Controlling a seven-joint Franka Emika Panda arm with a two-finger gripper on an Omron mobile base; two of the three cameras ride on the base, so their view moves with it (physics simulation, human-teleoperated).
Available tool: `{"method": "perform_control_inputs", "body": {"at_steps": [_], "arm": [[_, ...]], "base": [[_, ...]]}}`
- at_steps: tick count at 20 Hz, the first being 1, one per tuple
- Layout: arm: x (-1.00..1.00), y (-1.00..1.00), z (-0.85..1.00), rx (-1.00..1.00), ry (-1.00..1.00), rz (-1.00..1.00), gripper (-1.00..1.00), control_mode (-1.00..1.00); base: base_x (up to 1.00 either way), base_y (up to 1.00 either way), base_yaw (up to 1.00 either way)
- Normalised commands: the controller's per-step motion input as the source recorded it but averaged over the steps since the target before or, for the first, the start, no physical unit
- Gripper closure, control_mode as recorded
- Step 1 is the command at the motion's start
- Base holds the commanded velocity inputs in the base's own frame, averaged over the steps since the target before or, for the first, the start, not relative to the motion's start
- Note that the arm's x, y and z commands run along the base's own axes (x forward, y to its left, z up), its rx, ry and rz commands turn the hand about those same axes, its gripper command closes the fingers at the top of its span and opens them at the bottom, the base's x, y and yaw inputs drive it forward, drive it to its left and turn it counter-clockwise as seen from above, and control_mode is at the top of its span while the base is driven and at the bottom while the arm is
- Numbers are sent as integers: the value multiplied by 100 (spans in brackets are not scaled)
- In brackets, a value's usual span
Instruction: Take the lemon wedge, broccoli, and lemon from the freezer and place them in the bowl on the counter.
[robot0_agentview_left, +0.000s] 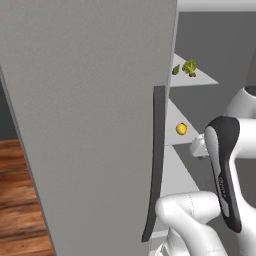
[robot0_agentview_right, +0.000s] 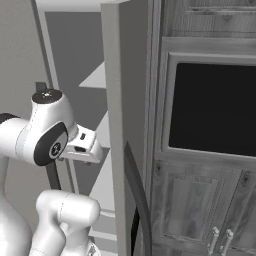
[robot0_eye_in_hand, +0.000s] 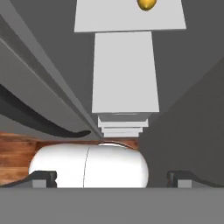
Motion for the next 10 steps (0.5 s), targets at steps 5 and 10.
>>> {"method": "perform_control_inputs", "body": {"at_steps": [5, 10], "arm": [[63, -19, -10, 0, -1, 0, -100, -100], [68, -3, -17, 0, -3, 0, -100, -100]], "base": [[0, 0, 0], [0, 0, 0]]}}
